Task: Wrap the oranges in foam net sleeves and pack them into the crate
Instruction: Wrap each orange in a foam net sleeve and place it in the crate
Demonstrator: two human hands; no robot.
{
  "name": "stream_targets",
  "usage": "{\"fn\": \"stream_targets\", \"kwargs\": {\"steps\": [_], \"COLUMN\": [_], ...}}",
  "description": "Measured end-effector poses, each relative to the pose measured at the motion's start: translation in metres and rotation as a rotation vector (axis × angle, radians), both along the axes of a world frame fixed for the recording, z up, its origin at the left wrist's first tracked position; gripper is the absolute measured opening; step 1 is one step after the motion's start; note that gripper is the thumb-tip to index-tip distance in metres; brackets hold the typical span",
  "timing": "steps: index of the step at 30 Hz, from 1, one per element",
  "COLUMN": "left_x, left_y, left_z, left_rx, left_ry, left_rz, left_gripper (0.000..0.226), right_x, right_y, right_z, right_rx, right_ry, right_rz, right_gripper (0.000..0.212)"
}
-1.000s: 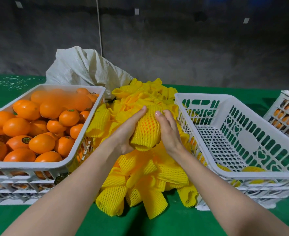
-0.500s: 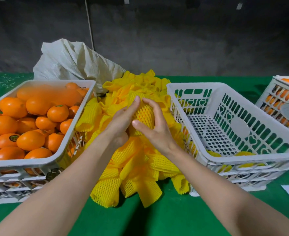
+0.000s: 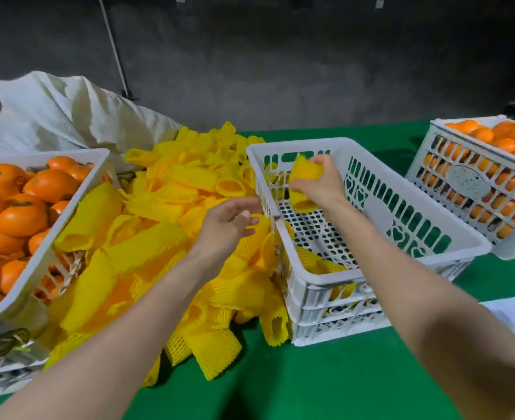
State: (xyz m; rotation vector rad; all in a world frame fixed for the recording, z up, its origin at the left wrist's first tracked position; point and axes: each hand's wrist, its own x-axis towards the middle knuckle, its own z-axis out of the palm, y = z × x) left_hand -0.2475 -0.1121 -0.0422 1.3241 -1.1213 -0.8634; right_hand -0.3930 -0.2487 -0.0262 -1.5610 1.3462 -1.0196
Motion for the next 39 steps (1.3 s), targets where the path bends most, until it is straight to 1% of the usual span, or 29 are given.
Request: {"fn": "stream_targets", "kwargs": {"steps": [1, 2, 4, 6, 8, 10, 13, 15, 17, 19, 20, 21, 22, 23, 25, 26, 27, 28, 29, 30, 32, 34, 35, 37, 38, 39], "left_x": [-0.005, -0.010, -0.020, -0.028, -0.033, -0.034, -0.031, -0.030, -0.031, -0.031, -0.030, -0.027, -0.020, -0.012, 0.011, 0.023, 0.036, 0.047, 0.058, 0.068, 0.087, 0.102, 0.109, 0.121, 0.126, 0.132], "left_y": [-0.003, -0.008, -0.020, -0.033, -0.041, -0.046, -0.048, -0.048, -0.047, -0.044, -0.042, -0.039, -0.035, -0.030, -0.020, -0.014, -0.007, -0.001, 0.005, 0.012, 0.025, 0.038, 0.045, 0.059, 0.065, 0.071], "left_z": [-0.005, -0.009, -0.012, -0.014, -0.016, -0.018, -0.023, -0.025, -0.025, -0.024, -0.022, -0.019, -0.015, -0.010, 0.000, 0.005, 0.010, 0.014, 0.017, 0.019, 0.021, 0.022, 0.020, 0.016, 0.013, 0.010], "left_rx": [0.005, 0.006, -0.002, 0.000, -0.009, -0.033, -0.057, -0.062, -0.045, -0.021, -0.014, -0.010, -0.009, -0.007, -0.002, -0.004, -0.012, -0.026, -0.044, -0.057, -0.069, -0.071, -0.069, -0.041, -0.013, 0.029], "left_ry": [-0.079, -0.184, -0.384, -0.524, -0.642, -0.707, -0.752, -0.766, -0.782, -0.769, -0.738, -0.694, -0.647, -0.608, -0.536, -0.474, -0.404, -0.340, -0.287, -0.241, -0.167, -0.118, -0.103, -0.101, -0.107, -0.127], "left_rz": [-0.002, 0.000, -0.001, -0.015, -0.031, -0.019, 0.001, -0.002, -0.006, -0.019, -0.022, -0.011, 0.018, 0.060, 0.148, 0.186, 0.224, 0.269, 0.316, 0.359, 0.421, 0.451, 0.460, 0.482, 0.496, 0.505], "left_gripper": [0.022, 0.020, 0.016, 0.018, 0.018, 0.016, 0.016, 0.016, 0.018, 0.020, 0.020, 0.020, 0.020, 0.020, 0.018, 0.017, 0.017, 0.016, 0.016, 0.015, 0.015, 0.016, 0.016, 0.016, 0.016, 0.017], "right_x": [-0.010, -0.016, -0.018, -0.011, -0.006, -0.003, -0.001, -0.003, -0.003, 0.001, 0.003, 0.007, 0.011, 0.015, 0.028, 0.036, 0.046, 0.058, 0.071, 0.085, 0.115, 0.142, 0.153, 0.169, 0.174, 0.178], "right_y": [-0.014, -0.027, -0.047, -0.060, -0.070, -0.079, -0.090, -0.094, -0.093, -0.086, -0.081, -0.076, -0.070, -0.063, -0.042, -0.028, -0.010, 0.010, 0.030, 0.048, 0.075, 0.089, 0.092, 0.094, 0.094, 0.094], "right_z": [-0.008, -0.017, -0.034, -0.047, -0.062, -0.082, -0.102, -0.107, -0.106, -0.100, -0.094, -0.087, -0.076, -0.064, -0.036, -0.024, -0.013, -0.004, 0.002, 0.003, -0.001, -0.009, -0.013, -0.020, -0.023, -0.026], "right_rx": [0.058, 0.073, 0.041, 0.050, 0.080, 0.128, 0.280, 0.342, 0.340, 0.308, 0.260, 0.173, 0.053, -0.083, -0.358, -0.469, -0.549, -0.601, -0.627, -0.631, -0.601, -0.521, -0.457, -0.335, -0.296, -0.278], "right_ry": [0.217, 0.444, 0.823, 1.064, 1.174, 1.189, 1.181, 1.259, 1.335, 1.318, 1.266, 1.198, 1.111, 1.001, 0.718, 0.571, 0.448, 0.366, 0.327, 0.332, 0.458, 0.630, 0.683, 0.734, 0.747, 0.762], "right_rz": [0.055, 0.127, 0.295, 0.419, 0.467, 0.494, 0.642, 0.694, 0.696, 0.690, 0.671, 0.629, 0.553, 0.443, 0.224, 0.179, 0.196, 0.263, 0.354, 0.443, 0.549, 0.537, 0.522, 0.502, 0.500, 0.505], "right_gripper": [0.058, 0.059, 0.061, 0.062, 0.067, 0.073, 0.079, 0.080, 0.085, 0.091, 0.091, 0.087, 0.079, 0.066, 0.038, 0.028, 0.022, 0.019, 0.019, 0.019, 0.029, 0.047, 0.055, 0.068, 0.071, 0.069]}}
